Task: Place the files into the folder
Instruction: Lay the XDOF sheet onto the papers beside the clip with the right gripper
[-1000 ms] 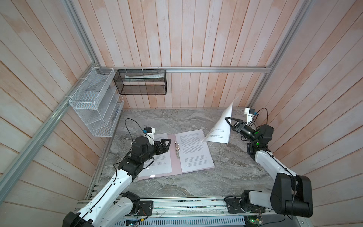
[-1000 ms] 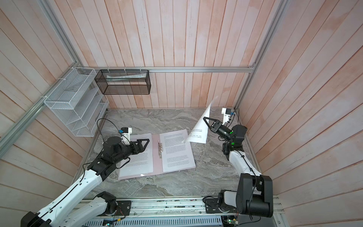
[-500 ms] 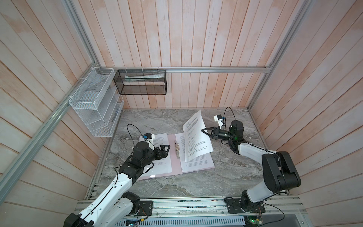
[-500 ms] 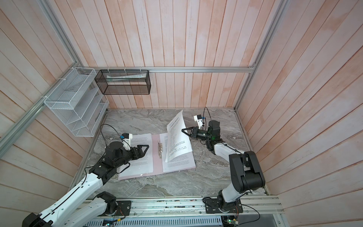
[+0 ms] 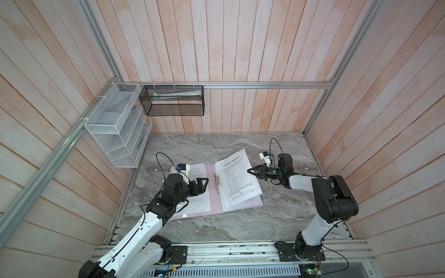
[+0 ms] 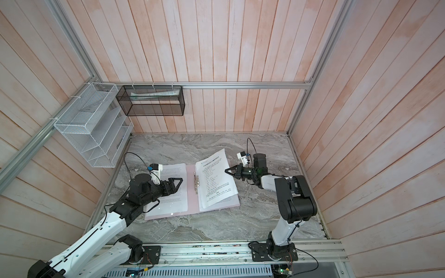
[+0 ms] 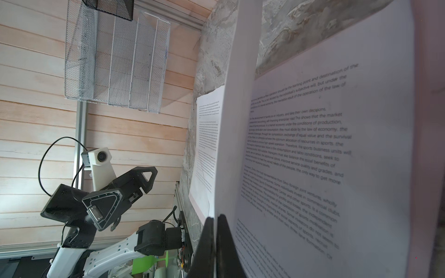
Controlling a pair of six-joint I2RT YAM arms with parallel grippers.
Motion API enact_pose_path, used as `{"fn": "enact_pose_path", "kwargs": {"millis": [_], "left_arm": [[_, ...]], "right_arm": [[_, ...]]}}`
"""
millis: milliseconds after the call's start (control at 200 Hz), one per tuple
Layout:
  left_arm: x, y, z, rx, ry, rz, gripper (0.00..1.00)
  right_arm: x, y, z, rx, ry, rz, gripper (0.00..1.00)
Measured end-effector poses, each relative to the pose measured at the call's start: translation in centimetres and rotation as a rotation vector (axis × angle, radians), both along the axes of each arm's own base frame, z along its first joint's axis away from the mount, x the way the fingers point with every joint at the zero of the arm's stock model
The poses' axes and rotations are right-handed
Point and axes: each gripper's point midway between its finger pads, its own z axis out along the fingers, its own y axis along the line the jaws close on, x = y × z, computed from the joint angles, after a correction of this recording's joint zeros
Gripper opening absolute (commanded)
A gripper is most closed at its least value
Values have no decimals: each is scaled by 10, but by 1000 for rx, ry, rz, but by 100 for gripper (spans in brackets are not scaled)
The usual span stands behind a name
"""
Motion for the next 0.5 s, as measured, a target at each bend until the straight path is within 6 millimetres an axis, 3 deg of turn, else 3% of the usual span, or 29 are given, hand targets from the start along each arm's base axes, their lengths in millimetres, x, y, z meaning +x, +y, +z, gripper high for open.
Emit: {"fn": "enact_pose_path", "kwargs": {"millis": [350, 500], "left_arm": [[2, -1, -7, 9, 19, 0, 90], [3, -1, -12, 15, 34, 0, 90]], "right_arm": [[-16, -6, -28, -40, 80, -20, 0], [-15, -7, -31, -53, 81, -33, 0]]}}
